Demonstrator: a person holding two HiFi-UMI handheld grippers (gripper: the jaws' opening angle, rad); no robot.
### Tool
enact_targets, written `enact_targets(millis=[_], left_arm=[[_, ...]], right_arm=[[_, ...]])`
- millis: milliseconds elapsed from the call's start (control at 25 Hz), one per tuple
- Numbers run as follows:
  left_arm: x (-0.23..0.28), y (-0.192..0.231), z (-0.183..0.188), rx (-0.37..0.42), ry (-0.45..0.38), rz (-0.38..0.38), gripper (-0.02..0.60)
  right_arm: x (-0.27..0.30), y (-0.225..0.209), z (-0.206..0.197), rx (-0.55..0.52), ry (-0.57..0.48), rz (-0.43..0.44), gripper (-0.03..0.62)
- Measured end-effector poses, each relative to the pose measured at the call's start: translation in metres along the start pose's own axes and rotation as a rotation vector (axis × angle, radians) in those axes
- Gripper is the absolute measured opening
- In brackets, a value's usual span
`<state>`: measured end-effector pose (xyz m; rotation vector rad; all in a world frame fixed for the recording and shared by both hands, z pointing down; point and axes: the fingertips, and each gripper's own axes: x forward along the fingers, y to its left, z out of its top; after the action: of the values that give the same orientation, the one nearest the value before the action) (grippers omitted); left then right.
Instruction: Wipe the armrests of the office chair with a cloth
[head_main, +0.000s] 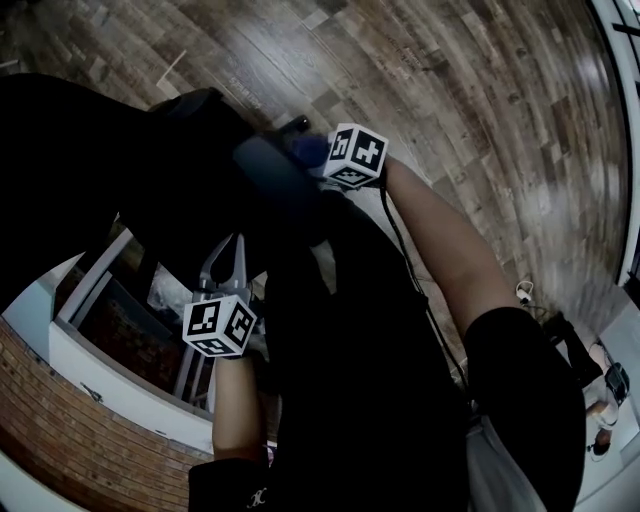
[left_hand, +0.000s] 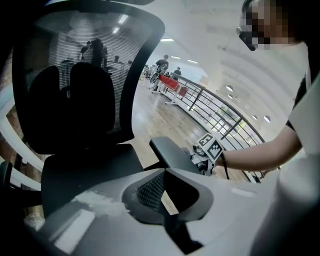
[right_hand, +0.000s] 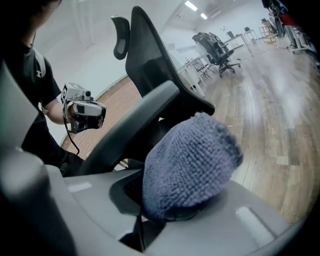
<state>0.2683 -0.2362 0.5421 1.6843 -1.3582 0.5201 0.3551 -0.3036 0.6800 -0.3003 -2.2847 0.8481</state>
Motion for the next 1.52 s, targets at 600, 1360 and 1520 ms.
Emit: enact_targets(millis=[600,1360,1520], left_arm=[[-0.048,-0.007,0.050,-0.001,-0.180,0.072,0.006],[-0.269,0.001,0.071,-0.034,-0.568,0.294,0.006],[-0.323,-0.034,0.040,0.027,-0.667,0.298,0.006]], right_arm=[[-0.111,0.010,0.158,-0.100,-0.398,-0.392,0.058],[-0.200,0.290,0.251,-0.340,-0.790,-0.618,0.060],[-0.208,0.355,0.212,-0.361,-0.851,-0.631,0.061]])
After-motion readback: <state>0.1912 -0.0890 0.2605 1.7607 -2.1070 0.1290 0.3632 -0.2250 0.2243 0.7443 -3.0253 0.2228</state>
